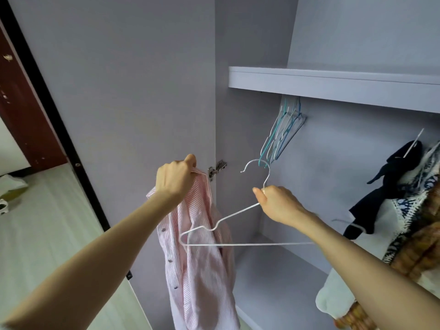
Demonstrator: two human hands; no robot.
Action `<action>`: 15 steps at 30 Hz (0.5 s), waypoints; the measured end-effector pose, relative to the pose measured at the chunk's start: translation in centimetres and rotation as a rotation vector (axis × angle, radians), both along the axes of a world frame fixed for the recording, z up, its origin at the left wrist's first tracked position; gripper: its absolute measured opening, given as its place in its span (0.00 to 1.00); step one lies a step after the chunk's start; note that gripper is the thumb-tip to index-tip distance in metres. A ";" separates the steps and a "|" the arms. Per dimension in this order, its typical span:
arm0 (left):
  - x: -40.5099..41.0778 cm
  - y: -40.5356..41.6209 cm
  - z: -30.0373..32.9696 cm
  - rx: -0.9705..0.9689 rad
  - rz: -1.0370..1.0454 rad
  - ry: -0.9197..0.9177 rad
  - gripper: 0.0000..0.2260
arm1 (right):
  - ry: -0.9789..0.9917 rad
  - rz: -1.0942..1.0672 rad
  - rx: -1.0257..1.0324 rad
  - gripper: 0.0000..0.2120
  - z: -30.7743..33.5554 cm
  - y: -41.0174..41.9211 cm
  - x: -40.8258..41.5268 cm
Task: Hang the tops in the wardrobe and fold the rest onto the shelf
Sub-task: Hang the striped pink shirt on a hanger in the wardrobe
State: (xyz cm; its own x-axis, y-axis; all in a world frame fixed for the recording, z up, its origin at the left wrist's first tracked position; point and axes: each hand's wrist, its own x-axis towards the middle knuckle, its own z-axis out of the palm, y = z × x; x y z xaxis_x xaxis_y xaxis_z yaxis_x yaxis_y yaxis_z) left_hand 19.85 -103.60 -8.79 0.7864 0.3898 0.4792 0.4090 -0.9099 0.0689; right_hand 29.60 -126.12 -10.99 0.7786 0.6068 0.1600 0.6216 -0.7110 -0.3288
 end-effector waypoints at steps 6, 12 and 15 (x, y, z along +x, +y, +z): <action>0.4 0.1 -0.4 0.041 -0.013 0.015 0.06 | -0.081 -0.144 0.073 0.23 0.8 0.4 0.1; -1.1 2.0 -0.7 0.047 -0.009 0.094 0.05 | -0.195 -0.188 -0.015 0.24 2.2 -0.9 1.4; -1.3 1.5 -0.6 -0.005 -0.023 0.076 0.04 | -0.182 -0.126 0.061 0.22 2.1 -0.4 0.8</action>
